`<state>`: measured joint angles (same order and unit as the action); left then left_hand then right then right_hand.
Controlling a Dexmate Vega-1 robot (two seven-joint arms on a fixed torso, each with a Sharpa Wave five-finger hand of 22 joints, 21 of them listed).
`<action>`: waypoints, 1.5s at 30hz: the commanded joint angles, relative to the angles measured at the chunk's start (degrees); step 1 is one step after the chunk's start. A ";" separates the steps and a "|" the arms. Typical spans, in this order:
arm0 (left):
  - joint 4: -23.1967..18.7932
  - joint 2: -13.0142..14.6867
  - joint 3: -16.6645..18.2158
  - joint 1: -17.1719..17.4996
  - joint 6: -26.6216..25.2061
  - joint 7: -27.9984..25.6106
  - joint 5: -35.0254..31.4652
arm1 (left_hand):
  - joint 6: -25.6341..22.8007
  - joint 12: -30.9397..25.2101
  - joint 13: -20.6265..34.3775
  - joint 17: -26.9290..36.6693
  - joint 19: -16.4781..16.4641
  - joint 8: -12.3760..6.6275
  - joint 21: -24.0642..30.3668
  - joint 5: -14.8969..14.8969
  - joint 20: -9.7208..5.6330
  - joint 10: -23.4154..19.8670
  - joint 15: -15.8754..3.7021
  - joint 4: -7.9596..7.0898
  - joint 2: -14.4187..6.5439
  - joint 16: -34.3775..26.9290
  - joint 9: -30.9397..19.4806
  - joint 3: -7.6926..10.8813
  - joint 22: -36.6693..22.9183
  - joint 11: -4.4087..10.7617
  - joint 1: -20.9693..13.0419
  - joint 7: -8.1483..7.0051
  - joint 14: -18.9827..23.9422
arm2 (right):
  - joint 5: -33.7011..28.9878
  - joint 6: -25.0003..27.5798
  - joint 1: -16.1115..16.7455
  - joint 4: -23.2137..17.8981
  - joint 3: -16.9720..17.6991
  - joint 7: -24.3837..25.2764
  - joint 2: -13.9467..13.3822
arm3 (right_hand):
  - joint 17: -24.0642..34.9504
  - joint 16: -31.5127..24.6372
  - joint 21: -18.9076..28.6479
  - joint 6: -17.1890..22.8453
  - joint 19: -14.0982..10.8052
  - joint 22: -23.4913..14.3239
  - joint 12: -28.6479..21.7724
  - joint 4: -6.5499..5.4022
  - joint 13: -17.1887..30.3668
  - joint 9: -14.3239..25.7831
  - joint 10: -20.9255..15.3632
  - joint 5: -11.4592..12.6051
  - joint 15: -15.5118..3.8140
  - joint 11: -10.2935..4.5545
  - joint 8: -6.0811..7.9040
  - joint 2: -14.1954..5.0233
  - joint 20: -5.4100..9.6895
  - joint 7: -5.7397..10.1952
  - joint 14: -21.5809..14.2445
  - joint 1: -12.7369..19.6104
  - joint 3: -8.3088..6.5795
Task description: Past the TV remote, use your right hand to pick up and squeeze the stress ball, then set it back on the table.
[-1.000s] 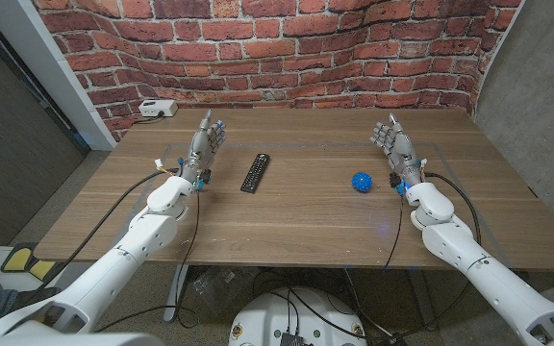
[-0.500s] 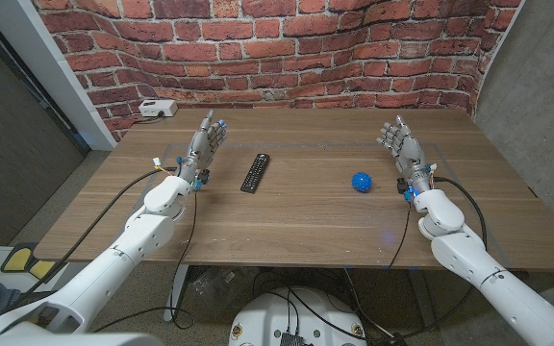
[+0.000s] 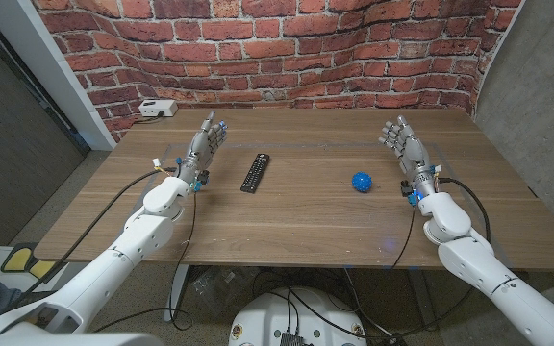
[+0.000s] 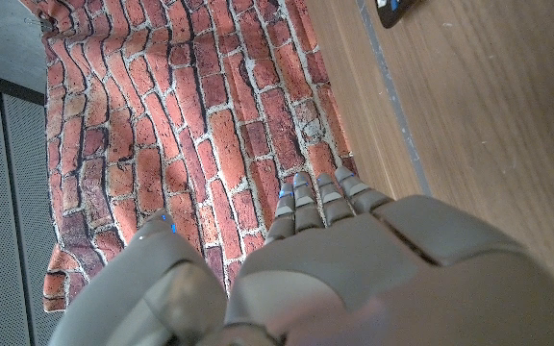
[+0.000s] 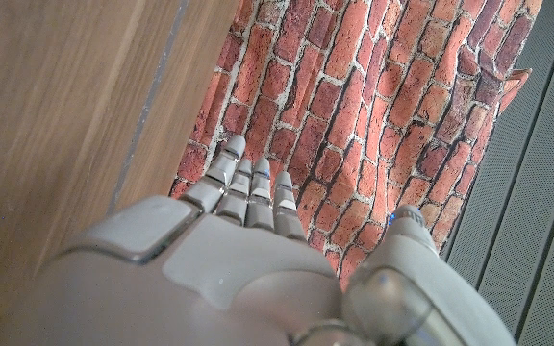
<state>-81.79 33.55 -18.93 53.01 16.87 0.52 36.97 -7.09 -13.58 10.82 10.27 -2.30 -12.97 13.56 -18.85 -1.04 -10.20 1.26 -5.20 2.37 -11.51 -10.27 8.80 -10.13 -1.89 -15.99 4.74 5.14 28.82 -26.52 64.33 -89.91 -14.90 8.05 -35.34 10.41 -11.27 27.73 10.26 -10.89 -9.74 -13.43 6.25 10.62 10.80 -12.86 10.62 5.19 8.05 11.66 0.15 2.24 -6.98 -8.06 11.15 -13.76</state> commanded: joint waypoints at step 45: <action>-0.83 -0.68 -0.57 0.57 0.79 -0.52 -0.59 | -2.30 0.09 0.09 0.12 -1.66 -0.04 -0.10 0.55 0.09 -1.93 -0.02 0.84 -0.95 0.04 -0.28 0.16 -0.16 0.38 -1.96 0.01 1.87 | -32.25 11.16 11.30 -13.56 3.61 19.77 -4.27 | -0.11 -0.39 -1.19 3.19 -4.18 -0.29 -0.66 1.98 0.17 0.27 -3.04 -0.08 -0.86 -0.91 0.49 -0.96 -0.04 2.08 -4.00 4.48 -1.54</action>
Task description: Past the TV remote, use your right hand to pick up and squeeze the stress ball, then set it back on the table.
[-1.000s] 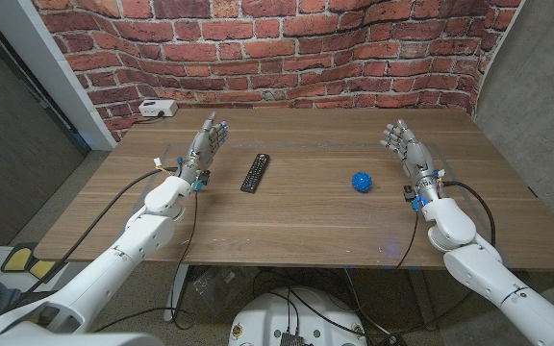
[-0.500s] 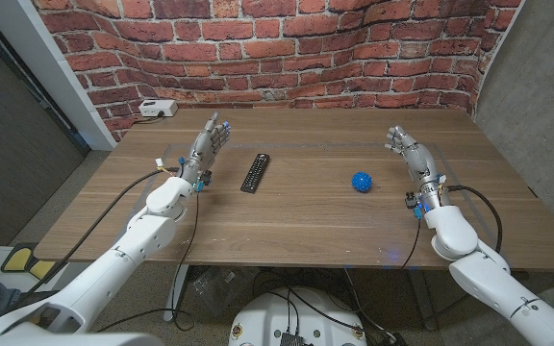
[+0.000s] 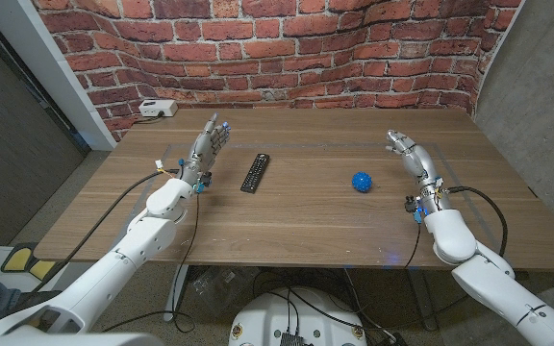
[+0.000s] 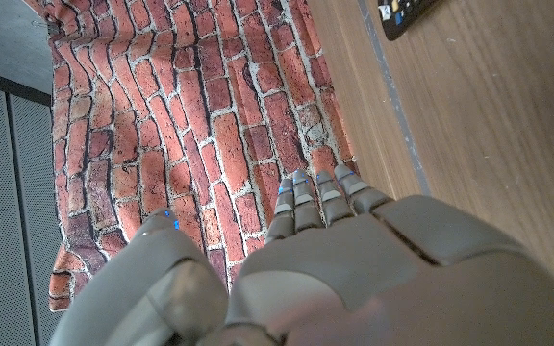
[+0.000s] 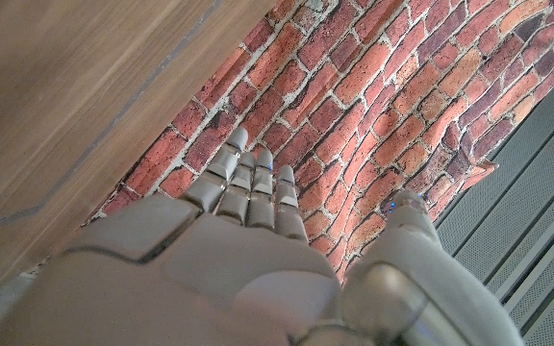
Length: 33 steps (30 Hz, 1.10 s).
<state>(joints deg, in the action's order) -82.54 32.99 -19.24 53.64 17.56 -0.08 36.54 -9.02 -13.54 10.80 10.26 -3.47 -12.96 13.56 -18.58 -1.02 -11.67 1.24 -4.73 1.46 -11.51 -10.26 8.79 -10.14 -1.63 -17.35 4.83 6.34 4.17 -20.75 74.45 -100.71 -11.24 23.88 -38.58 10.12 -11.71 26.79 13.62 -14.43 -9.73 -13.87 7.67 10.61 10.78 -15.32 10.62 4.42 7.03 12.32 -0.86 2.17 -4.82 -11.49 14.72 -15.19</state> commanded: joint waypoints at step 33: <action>-1.03 -0.20 -0.69 0.39 -0.77 -0.58 -0.32 | -0.35 0.54 0.14 0.16 -0.37 0.59 -0.57 0.75 0.22 -0.66 -0.14 0.55 -0.44 0.39 -0.31 0.00 -0.17 0.16 -1.19 -0.18 0.88 | -26.78 26.22 1.85 -11.39 -4.45 10.24 -6.30 | 0.21 0.32 -1.11 2.91 -1.62 -0.37 -0.15 0.96 0.19 0.41 -1.51 -0.30 -0.72 -0.46 0.64 0.01 -0.29 0.99 -1.59 2.58 -0.39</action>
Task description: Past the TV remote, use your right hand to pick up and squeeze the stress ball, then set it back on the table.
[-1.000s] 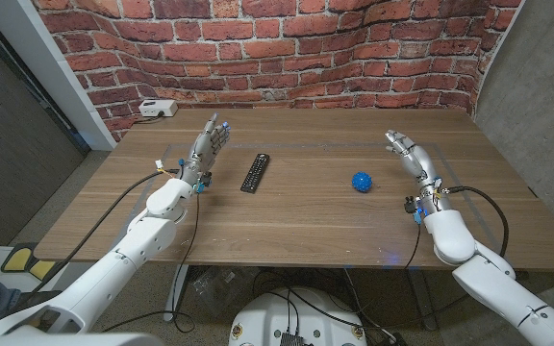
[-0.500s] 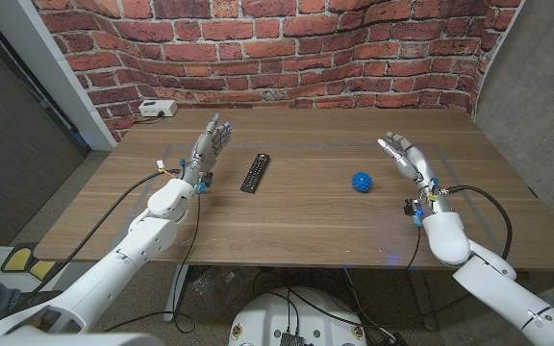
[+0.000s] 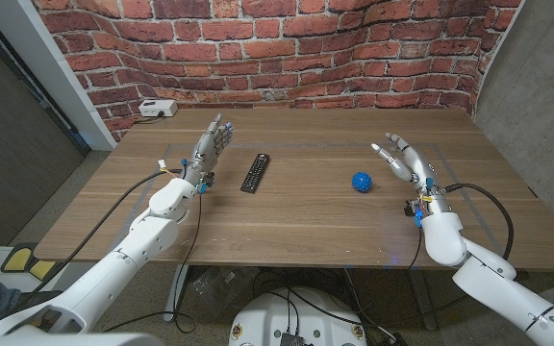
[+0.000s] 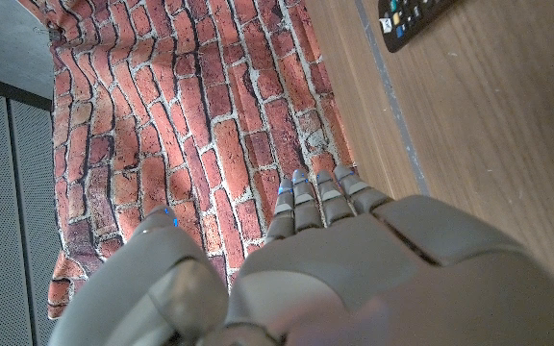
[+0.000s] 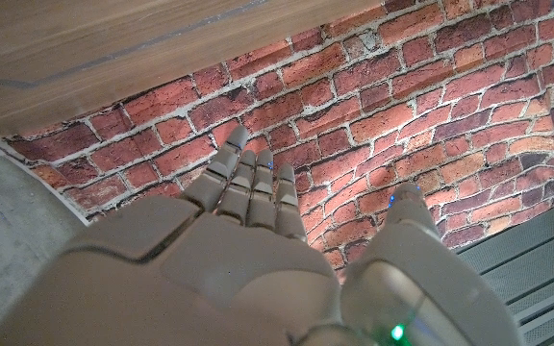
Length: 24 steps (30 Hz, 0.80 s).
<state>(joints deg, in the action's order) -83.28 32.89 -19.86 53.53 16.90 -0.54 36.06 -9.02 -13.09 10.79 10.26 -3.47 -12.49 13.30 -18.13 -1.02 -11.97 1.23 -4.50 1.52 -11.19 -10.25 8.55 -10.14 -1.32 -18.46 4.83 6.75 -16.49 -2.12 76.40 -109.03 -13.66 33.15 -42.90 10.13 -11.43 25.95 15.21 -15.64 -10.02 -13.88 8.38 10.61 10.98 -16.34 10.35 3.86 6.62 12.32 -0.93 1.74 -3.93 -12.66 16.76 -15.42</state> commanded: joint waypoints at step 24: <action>-0.50 -0.04 0.35 1.09 1.06 0.12 0.27 | -0.58 0.37 0.16 0.19 -0.43 0.33 -0.51 0.60 0.29 -0.43 -0.12 0.37 -0.70 0.20 -0.33 0.09 -0.18 -0.14 -0.34 -0.16 0.54 | -9.50 20.08 -1.27 -9.57 -5.36 -4.60 -5.49 | 0.42 -0.72 -0.60 3.37 -3.74 -0.33 -1.20 0.61 0.50 0.36 -4.40 -0.11 -1.63 -0.90 0.68 -1.03 0.26 1.45 -5.20 3.74 -1.44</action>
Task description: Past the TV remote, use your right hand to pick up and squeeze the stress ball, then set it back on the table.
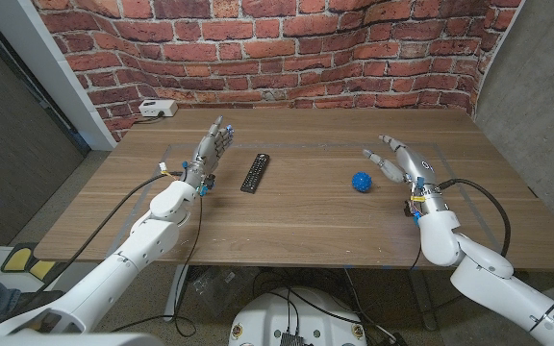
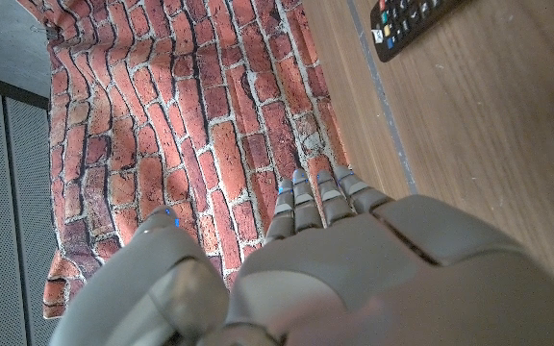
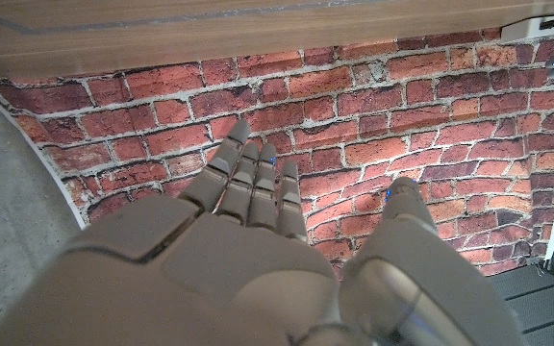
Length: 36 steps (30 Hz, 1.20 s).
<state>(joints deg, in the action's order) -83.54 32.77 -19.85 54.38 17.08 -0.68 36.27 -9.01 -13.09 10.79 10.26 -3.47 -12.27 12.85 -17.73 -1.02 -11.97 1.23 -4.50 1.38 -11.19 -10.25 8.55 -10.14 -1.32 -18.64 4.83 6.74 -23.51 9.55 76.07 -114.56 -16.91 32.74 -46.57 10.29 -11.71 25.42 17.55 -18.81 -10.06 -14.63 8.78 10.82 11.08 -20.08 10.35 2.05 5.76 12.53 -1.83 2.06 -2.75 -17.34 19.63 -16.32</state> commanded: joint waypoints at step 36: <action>0.07 0.74 0.77 0.17 0.35 1.21 0.88 | -1.12 0.54 0.19 0.19 -0.44 0.26 -0.33 0.59 0.42 -0.94 -0.06 0.44 -1.04 0.22 -0.35 -0.04 -0.20 -0.18 -0.55 -0.25 0.91 | -4.76 31.79 -12.46 -10.12 -13.69 -21.14 -5.79 | 0.10 0.23 -0.91 0.00 -1.68 -0.34 0.12 1.17 0.38 0.18 -0.46 0.11 0.03 -0.35 -0.65 1.35 -0.78 -1.07 -1.74 4.88 -1.33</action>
<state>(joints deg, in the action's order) -83.90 33.37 -19.12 54.87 18.00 0.32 36.96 -9.45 -12.64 10.78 10.26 -3.78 -12.06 12.85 -17.25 -0.71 -12.39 1.34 -4.34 0.80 -11.20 -10.55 8.39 -10.28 -1.75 -19.21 4.64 7.27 -27.18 33.49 67.15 -123.27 -26.90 16.45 -51.35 10.28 -11.65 24.57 17.82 -20.13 -10.27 -14.32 9.72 11.11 11.07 -20.44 10.35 1.95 5.39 12.04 -0.68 1.33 -3.70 -18.67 23.80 -17.24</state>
